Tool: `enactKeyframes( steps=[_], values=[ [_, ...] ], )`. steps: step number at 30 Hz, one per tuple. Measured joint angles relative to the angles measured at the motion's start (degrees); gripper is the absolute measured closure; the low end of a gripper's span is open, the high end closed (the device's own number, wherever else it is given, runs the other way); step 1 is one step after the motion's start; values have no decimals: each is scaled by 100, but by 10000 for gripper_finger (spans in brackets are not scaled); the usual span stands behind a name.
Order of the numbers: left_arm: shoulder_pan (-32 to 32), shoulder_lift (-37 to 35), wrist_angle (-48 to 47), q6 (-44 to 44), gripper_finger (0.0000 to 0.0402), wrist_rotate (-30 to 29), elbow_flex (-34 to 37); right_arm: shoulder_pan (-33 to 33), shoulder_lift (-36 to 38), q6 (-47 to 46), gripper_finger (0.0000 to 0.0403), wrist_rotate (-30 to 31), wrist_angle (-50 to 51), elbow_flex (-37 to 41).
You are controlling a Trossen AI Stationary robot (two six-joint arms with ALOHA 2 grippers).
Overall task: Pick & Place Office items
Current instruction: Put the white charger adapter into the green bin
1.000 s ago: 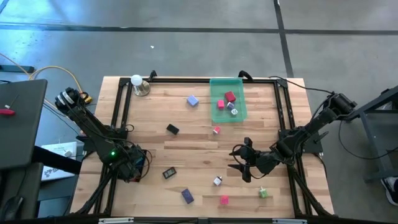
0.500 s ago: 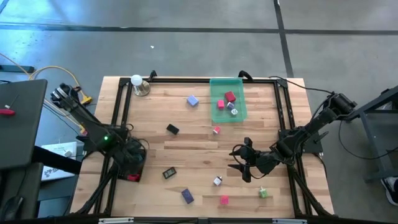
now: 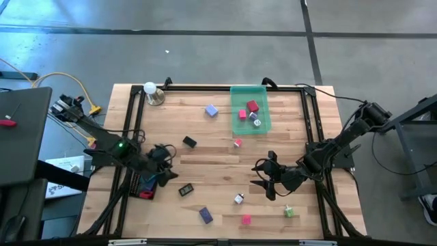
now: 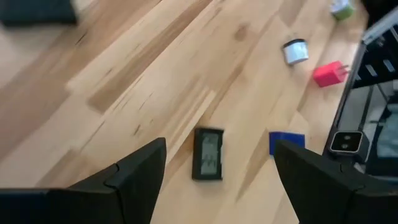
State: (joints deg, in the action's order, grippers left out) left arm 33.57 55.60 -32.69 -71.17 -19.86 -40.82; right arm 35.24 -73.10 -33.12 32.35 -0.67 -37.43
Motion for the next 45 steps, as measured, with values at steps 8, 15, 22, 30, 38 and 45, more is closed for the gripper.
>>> enactKeyframes(
  steps=[8, 15, 22, 30, 38, 45],
  values=[
    [-156, 562, 1246, 1165, 112, 2, 0, 0, 0, 0, 180, -274, 5, 0],
    [-155, 1159, 2545, 1781, 112, 47, 1, 0, 0, 0, 180, -274, 7, 0],
    [-169, 1724, 3385, 2156, 112, 55, 2, 0, 0, 0, 180, -546, 21, 0],
    [-169, 2222, 4014, 2336, 112, 59, 4, 2, 0, 0, 180, -1090, 22, 0],
    [-169, 2631, 4830, 2306, 112, 57, 4, 0, 0, 20, 180, -1090, 18, 0],
    [-254, 3074, 5518, 3202, 112, -307, 4, 0, 0, 22, 180, -1090, 7, 0]
  ],
)
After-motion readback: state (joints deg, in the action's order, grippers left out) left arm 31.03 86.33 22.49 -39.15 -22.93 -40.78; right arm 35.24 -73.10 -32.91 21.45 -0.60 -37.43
